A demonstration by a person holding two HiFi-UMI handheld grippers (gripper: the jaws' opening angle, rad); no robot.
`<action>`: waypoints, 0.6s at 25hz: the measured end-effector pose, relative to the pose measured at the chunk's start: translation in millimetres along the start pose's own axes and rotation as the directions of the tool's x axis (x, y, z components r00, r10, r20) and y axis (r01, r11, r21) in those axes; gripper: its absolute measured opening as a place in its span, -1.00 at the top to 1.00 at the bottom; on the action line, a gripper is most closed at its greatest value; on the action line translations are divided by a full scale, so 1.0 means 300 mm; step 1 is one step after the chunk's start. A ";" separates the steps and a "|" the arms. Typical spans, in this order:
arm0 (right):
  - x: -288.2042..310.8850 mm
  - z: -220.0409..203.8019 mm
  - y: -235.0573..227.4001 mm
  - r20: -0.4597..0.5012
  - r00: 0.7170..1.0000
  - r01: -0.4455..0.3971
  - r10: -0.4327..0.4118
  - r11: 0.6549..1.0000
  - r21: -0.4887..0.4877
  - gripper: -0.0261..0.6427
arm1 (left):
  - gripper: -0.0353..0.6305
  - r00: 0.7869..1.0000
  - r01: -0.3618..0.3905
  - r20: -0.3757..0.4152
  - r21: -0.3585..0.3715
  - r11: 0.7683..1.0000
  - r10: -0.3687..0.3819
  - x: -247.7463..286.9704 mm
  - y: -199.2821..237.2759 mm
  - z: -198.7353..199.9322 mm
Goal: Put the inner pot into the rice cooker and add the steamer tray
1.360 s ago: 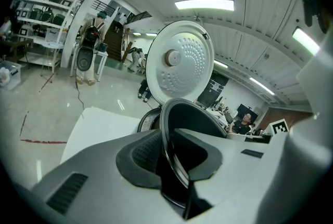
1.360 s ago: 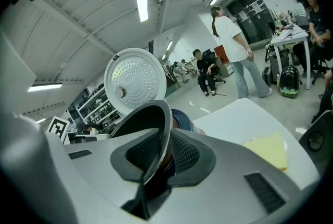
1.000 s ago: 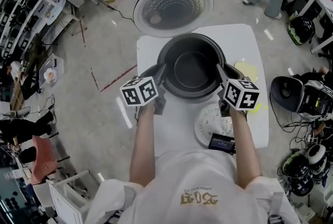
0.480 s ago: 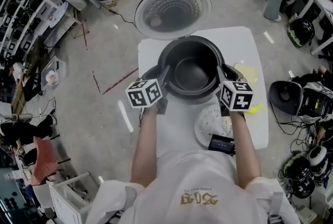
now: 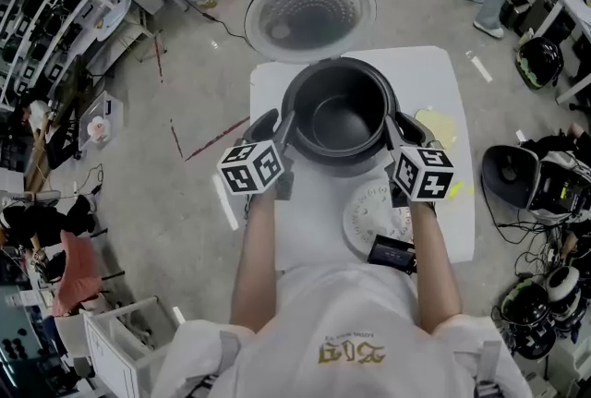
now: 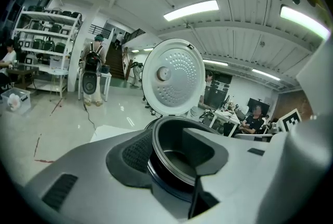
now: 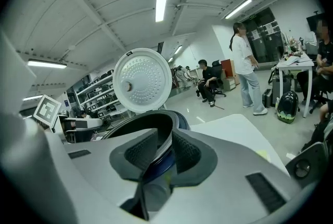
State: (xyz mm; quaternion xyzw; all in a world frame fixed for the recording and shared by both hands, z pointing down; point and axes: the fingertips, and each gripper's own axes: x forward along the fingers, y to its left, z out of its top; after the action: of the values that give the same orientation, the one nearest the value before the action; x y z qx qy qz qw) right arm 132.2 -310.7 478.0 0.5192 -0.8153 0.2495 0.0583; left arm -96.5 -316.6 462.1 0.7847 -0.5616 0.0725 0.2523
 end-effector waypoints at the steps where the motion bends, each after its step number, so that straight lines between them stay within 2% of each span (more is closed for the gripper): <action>1: -0.007 -0.003 0.002 0.000 1.000 -0.008 0.008 1.000 -0.001 0.63 | 0.30 1.000 -0.002 0.004 -0.001 1.000 0.002 -0.011 -0.009 -0.001; 6: -0.050 -0.031 0.023 -0.009 0.998 -0.059 0.059 0.998 -0.005 0.57 | 0.34 0.999 -0.028 0.022 0.020 0.999 0.028 -0.084 -0.049 -0.018; 9: -0.069 -0.056 0.028 -0.022 0.996 -0.083 0.082 0.997 -0.010 0.54 | 0.33 0.999 -0.030 0.036 0.001 1.000 0.030 -0.126 -0.069 -0.044; 15: -0.170 -0.152 0.102 -0.031 0.998 -0.053 0.052 0.999 -0.003 0.53 | 0.30 0.999 0.008 0.035 -0.037 0.999 -0.006 -0.263 -0.052 -0.136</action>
State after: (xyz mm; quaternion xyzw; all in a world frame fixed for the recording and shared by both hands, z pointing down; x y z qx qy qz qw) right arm 121.2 -237.4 489.0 0.4935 -0.8282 0.2575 0.0654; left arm -103.4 -226.6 461.1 0.7830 -0.5644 0.0476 0.2572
